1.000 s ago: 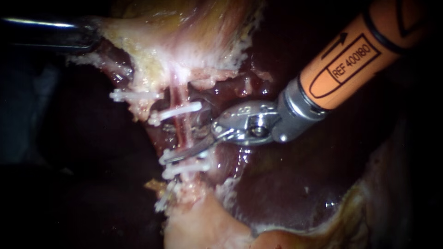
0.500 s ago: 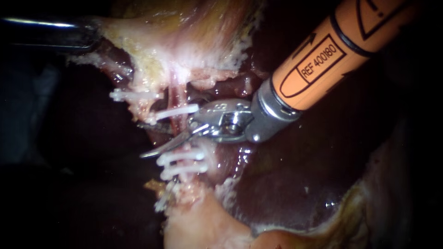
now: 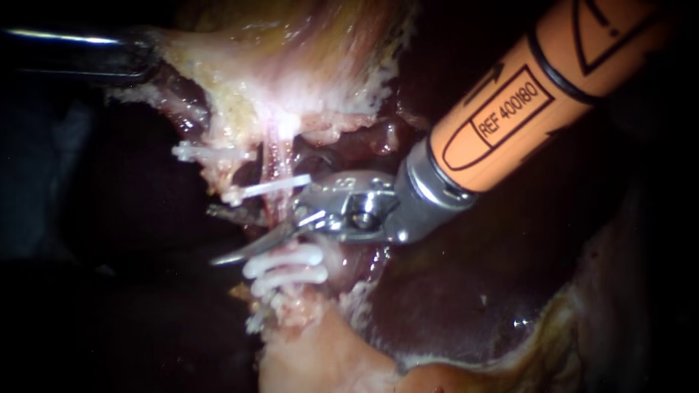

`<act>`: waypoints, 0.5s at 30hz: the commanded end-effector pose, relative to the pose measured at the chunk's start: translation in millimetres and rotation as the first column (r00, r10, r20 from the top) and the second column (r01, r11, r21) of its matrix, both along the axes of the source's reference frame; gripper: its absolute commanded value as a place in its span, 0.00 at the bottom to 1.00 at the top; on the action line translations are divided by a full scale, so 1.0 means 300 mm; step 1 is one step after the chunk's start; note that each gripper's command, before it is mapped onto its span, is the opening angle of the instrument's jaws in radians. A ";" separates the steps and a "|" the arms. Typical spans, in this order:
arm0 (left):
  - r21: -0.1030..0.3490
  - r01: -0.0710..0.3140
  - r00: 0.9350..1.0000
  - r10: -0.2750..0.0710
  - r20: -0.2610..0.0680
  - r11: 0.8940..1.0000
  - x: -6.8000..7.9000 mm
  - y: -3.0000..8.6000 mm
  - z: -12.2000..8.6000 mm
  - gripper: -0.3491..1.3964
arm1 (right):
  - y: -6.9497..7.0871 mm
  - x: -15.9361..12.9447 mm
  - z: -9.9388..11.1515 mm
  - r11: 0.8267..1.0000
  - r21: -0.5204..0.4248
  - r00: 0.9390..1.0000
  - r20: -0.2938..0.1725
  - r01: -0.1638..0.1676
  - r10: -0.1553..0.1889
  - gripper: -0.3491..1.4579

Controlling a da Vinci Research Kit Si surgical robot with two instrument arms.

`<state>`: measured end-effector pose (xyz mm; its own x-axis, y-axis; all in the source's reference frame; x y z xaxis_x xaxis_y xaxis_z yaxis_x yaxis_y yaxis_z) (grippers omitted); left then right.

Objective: Go to the cutting position right tube

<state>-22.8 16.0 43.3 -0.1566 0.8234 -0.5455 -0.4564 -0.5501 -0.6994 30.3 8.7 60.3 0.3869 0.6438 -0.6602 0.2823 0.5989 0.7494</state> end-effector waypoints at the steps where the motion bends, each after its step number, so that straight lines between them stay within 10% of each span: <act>1: 0.000 0.000 1.000 0.000 0.000 1.000 0.0001 0.0001 0.0001 0.00 | -0.0004 0.0002 -0.0020 1.000 0.004 1.000 -0.012 0.004 -0.004 0.90; 15: 0.000 0.000 1.000 0.000 0.000 1.000 0.0002 0.0002 0.0001 0.00 | 0.0009 -0.0001 -0.0073 1.000 0.021 0.999 -0.032 0.005 -0.005 0.90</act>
<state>-22.8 16.1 43.3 -0.1569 0.8234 -0.5453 -0.4559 -0.5502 -0.6996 30.4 8.9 58.1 0.3684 0.6558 -0.6589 0.3098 0.5817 0.7521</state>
